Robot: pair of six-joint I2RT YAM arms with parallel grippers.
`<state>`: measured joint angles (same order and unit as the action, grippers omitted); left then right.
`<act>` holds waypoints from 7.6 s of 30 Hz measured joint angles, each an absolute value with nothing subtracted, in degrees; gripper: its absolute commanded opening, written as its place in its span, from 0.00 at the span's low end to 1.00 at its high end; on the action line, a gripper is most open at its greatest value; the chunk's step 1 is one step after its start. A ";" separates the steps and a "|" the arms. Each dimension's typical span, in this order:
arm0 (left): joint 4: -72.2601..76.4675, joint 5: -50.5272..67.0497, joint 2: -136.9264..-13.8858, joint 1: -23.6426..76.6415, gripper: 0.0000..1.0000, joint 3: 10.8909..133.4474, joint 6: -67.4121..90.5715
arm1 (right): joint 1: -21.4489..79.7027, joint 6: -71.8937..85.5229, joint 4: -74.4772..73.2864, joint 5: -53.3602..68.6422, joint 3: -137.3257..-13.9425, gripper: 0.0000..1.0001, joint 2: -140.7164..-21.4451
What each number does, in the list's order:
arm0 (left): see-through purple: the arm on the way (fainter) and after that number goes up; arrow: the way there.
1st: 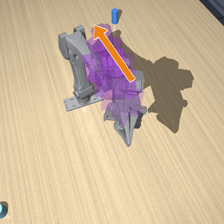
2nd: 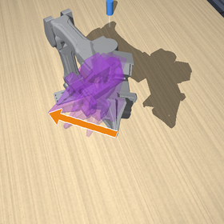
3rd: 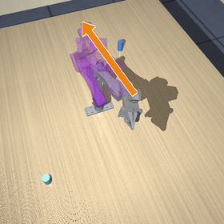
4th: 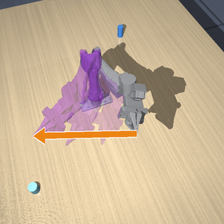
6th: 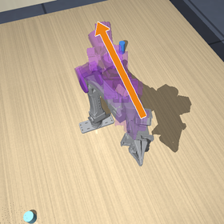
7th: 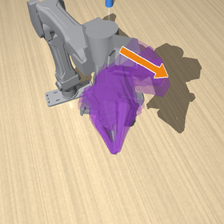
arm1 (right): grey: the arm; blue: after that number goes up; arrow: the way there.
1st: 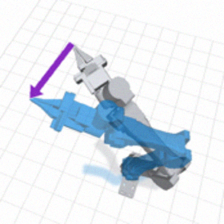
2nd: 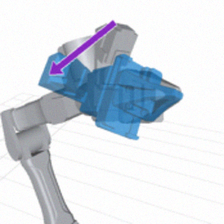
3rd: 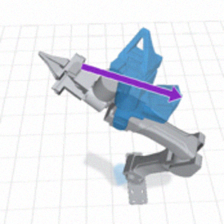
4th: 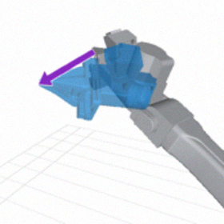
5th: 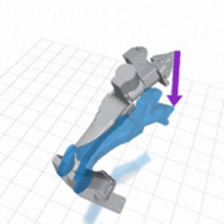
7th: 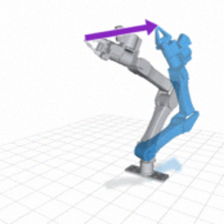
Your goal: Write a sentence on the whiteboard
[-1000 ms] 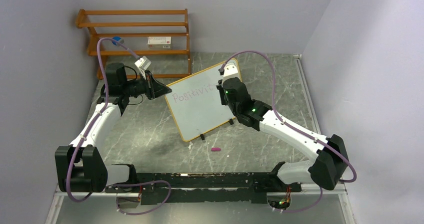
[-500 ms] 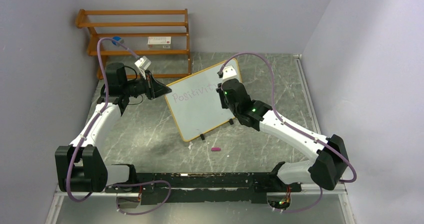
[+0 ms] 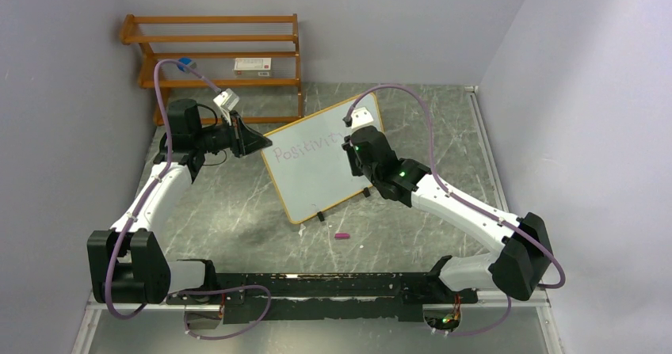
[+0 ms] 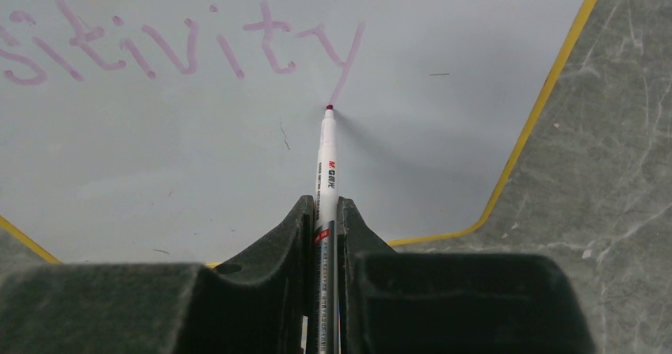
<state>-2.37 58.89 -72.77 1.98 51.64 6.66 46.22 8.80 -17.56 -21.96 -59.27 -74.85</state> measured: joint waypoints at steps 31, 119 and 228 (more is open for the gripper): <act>-2.37 58.85 -72.77 1.98 0.05 51.64 6.68 | 59.79 9.08 -11.64 -26.76 -50.48 0.00 -66.87; -2.39 58.46 -72.77 2.07 0.05 51.64 6.66 | 69.34 6.09 -9.67 -38.41 -62.19 0.00 -84.42; -2.44 58.02 -72.77 2.20 0.05 51.70 6.59 | 64.53 8.43 -8.88 -35.35 -58.04 0.00 -80.23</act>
